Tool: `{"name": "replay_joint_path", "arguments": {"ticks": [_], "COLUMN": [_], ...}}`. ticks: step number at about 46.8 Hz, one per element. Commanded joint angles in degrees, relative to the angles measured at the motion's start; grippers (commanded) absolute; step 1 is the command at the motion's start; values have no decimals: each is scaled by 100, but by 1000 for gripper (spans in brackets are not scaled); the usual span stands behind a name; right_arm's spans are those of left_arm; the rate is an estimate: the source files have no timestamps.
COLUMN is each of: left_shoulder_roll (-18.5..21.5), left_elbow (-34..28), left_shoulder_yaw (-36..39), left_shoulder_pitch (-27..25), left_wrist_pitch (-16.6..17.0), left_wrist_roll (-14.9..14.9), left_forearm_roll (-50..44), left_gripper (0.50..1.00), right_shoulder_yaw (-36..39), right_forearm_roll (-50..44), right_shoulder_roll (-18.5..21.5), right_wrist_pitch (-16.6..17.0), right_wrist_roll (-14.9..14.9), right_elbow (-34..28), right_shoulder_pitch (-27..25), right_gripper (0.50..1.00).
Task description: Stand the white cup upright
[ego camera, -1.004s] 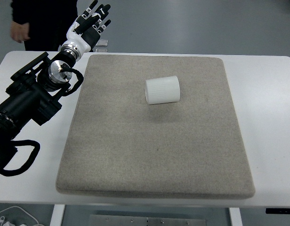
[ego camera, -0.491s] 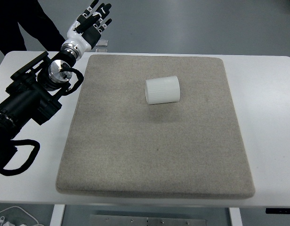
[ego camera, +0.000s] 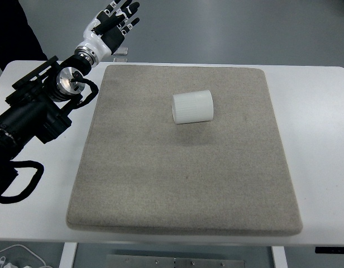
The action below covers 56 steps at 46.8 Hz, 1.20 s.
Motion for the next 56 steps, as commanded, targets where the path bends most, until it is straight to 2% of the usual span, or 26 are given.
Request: {"name": "replay_joint_path", "arguments": {"ticks": [1, 14, 18, 22, 33, 36, 41, 56], "left_shoulder_roll": [61, 281, 439, 641, 756, 800, 949, 1186], "left_elbow": [-6, -50, -453, -875, -1570, -1684, -2009, -2669], "left_shoulder_yaw": [267, 1584, 1989, 2086, 2245, 2262, 2464, 3448], "left_shoulder_pitch": [-88, -633, -738, -826, -844, -888, -984, -1538], "left_wrist_pitch": [2, -33, 11, 46, 90, 81, 81, 90], "left_wrist_roll": [-1, 8, -1, -1, 60, 192, 578, 1115], "left_forearm_roll": [2, 169, 388, 783, 2085, 2234, 2270, 2287], "left_gripper": [996, 996, 996, 996, 996, 996, 996, 996], "right_shoulder_yaw": [-1, 7, 7, -1, 7, -1, -1, -1], "right_forearm_roll": [0, 0, 0, 0, 0, 0, 0, 0], "right_shoulder_roll": [0, 0, 0, 0, 0, 0, 0, 0], "right_wrist_pitch": [2, 2, 2, 2, 2, 2, 2, 2], "right_wrist_roll": [0, 0, 0, 0, 0, 0, 0, 0], "right_elbow": [0, 0, 0, 0, 0, 0, 0, 0], "right_shoulder_pitch": [-2, -2, -2, -2, -2, -2, 7, 7], "right_gripper": [930, 930, 930, 930, 930, 930, 930, 930]}}
